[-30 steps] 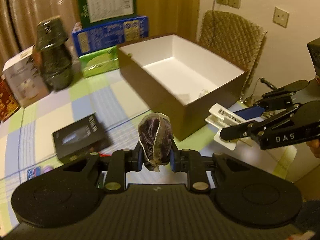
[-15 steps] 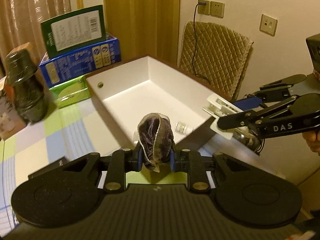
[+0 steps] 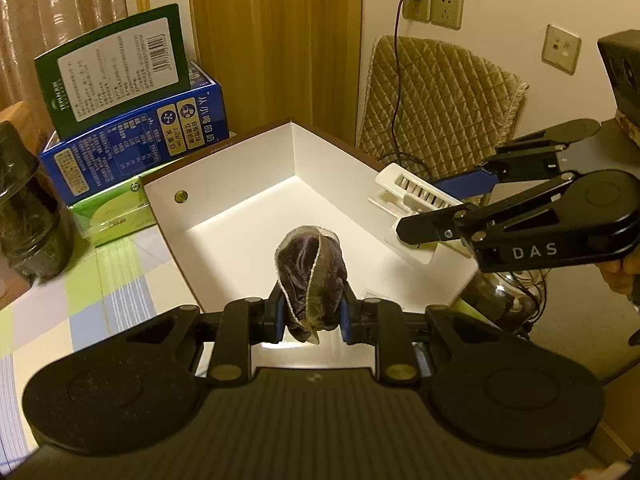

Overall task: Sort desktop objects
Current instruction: 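Carry the hair clip and mesh pouch with both grippers over the box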

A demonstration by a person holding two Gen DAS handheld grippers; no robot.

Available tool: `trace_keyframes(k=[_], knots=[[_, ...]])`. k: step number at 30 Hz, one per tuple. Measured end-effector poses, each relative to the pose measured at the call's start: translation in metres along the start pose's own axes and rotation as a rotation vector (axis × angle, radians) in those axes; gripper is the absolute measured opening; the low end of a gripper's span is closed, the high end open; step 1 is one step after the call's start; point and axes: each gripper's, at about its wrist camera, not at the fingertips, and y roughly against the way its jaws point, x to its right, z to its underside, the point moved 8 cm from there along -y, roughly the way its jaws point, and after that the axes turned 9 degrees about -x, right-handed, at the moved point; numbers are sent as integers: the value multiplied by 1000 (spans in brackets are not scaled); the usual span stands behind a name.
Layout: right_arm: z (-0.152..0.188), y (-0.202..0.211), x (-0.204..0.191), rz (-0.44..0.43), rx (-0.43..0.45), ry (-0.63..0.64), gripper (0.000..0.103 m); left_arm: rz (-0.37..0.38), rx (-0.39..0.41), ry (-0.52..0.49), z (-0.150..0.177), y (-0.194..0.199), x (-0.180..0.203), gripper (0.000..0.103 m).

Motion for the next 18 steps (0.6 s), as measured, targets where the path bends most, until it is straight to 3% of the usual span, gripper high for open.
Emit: trace_keyframes(k=[4,18], knots=[[-7,-22,12,0,-36,12,38,21,-28,5,-13,-21,-8,21],[-12,-93,32,4,-170,79,38,-12,-164,-10,-32,-104,-37,21]])
